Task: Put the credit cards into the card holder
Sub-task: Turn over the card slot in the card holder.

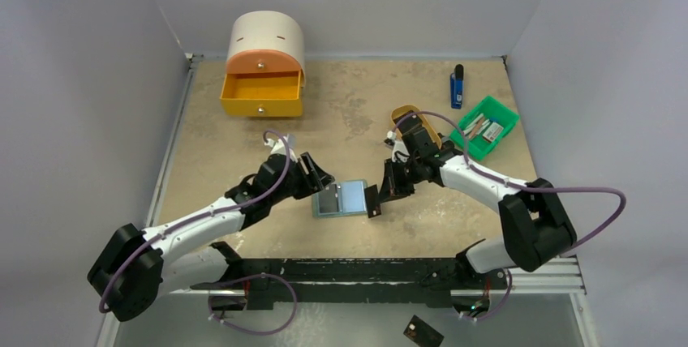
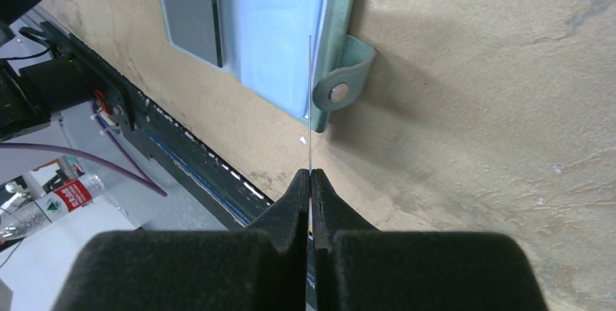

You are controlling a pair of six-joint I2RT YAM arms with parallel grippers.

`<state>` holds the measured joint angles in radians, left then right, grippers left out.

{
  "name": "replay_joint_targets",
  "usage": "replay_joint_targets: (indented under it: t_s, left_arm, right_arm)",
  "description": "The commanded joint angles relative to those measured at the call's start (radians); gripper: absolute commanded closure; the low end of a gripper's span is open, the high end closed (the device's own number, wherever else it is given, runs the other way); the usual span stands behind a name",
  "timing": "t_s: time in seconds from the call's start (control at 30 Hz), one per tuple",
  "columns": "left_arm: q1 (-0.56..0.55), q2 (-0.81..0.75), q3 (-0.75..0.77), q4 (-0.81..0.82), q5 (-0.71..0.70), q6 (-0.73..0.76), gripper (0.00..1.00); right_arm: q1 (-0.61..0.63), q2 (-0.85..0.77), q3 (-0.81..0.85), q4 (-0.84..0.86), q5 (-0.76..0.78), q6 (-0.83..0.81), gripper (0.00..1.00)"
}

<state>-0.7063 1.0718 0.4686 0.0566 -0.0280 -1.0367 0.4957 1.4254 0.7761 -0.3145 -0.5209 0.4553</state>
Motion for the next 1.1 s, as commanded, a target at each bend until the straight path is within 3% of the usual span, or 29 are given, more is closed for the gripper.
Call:
replay_joint_targets:
  t_s: [0.0, 1.07]
  left_arm:
    - [0.004, 0.011, 0.018, 0.09, 0.023, -0.002, 0.44]
    - [0.005, 0.125, -0.006, 0.156, 0.059, -0.019, 0.44]
  right_arm:
    - [-0.025, 0.003, -0.011, -0.002, -0.051, -0.016, 1.0]
    - [-0.04, 0.116, -0.029, 0.164, -0.172, 0.077, 1.0]
